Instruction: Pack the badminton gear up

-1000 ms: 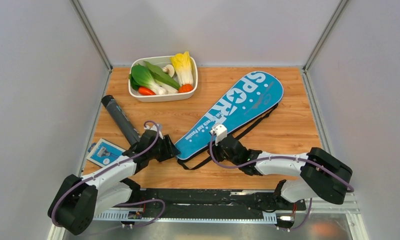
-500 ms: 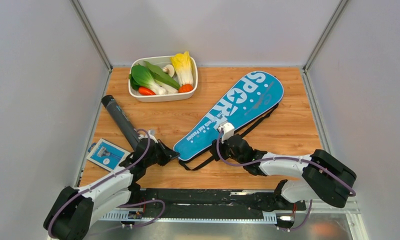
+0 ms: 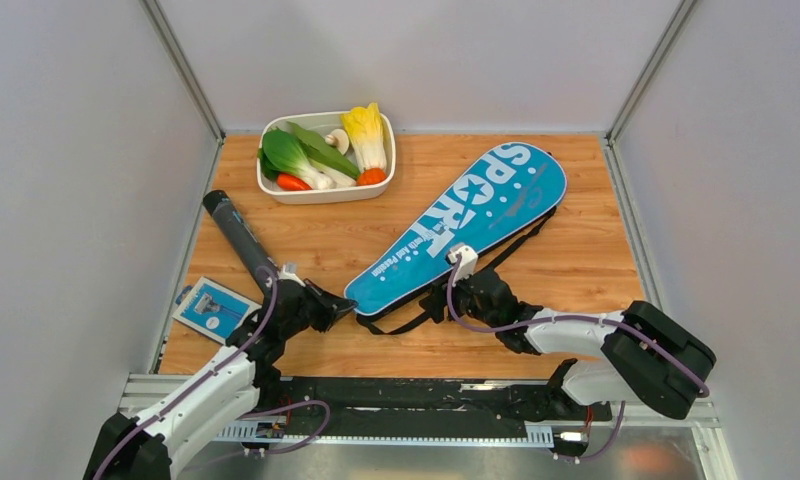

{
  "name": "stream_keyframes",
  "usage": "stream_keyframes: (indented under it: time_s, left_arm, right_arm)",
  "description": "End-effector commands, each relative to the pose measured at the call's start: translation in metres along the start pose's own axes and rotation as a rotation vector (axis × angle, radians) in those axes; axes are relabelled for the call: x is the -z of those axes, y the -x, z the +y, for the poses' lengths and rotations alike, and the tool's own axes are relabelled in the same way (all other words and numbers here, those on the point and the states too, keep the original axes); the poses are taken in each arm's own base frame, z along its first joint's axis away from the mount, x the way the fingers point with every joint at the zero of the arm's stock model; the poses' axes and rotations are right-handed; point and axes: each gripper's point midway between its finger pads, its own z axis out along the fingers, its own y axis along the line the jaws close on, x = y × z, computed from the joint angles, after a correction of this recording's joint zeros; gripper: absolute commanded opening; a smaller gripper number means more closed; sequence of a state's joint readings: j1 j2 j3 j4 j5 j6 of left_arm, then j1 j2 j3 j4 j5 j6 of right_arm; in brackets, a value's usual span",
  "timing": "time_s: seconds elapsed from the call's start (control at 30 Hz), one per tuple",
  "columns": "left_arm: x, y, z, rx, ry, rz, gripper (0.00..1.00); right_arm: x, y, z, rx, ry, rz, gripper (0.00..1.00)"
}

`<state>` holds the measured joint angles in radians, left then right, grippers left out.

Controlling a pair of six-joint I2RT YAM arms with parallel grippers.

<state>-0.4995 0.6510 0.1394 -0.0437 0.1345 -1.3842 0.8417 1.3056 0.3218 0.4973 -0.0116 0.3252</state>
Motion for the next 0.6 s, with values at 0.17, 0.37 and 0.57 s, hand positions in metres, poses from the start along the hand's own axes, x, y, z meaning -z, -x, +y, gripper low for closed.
stream_keyframes:
  time_s: [0.17, 0.37, 0.57]
  left_arm:
    - [0.013, 0.012, -0.051, 0.12, -0.085, -0.029, 0.0]
    - [0.024, 0.024, -0.073, 0.153, -0.11, -0.082, 0.0]
    - [0.025, 0.023, -0.076, 0.165, -0.116, -0.073, 0.0]
  right_arm:
    - [-0.004, 0.025, 0.001, 0.116, 0.031, -0.151, 0.61]
    - [-0.008, 0.021, 0.0, 0.114, 0.04, -0.173, 0.58]
    - [-0.007, 0.029, -0.009, 0.129, 0.001, -0.246, 0.58]
